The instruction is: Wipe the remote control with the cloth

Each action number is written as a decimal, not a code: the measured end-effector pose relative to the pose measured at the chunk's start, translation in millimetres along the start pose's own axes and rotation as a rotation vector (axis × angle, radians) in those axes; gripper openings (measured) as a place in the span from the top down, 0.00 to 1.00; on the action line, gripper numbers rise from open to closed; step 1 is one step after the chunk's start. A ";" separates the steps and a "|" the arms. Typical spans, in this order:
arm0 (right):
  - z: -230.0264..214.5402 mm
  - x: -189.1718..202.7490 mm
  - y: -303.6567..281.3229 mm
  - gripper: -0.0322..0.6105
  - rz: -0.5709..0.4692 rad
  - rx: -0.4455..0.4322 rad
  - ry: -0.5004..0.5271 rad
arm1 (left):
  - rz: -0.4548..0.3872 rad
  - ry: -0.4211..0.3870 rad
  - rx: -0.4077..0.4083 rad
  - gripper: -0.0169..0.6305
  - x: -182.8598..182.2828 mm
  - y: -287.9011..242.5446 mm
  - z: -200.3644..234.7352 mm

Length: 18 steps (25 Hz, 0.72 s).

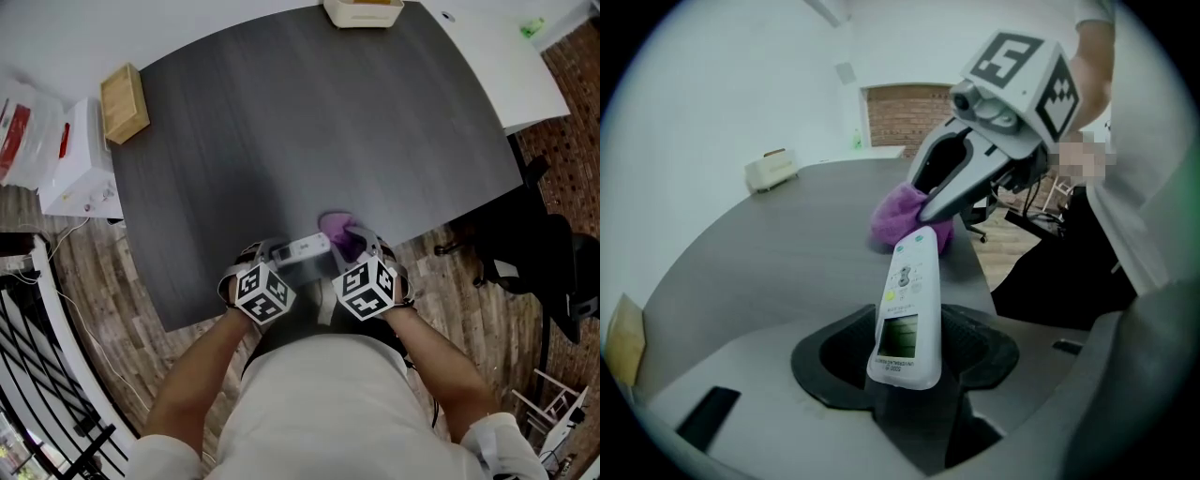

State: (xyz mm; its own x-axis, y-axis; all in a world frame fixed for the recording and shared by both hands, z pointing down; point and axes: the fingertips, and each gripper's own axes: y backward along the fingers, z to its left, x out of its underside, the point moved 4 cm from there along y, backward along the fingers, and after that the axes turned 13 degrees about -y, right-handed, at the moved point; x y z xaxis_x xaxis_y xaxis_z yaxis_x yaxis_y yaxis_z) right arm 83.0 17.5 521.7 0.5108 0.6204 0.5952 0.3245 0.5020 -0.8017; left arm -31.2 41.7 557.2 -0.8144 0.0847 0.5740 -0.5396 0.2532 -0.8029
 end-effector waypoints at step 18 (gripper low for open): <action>-2.9 -2.8 69.7 0.77 -0.032 -0.257 -0.092 | -0.018 -0.164 0.048 0.65 7.2 9.8 -10.1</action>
State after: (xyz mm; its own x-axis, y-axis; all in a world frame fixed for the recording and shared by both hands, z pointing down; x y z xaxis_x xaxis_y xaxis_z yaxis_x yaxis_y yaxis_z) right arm 106.5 49.0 464.0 0.4263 0.6645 0.6138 0.5370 0.3602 -0.7628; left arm -40.2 54.5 555.0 -0.8264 -0.0792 0.5575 -0.5608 0.2066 -0.8018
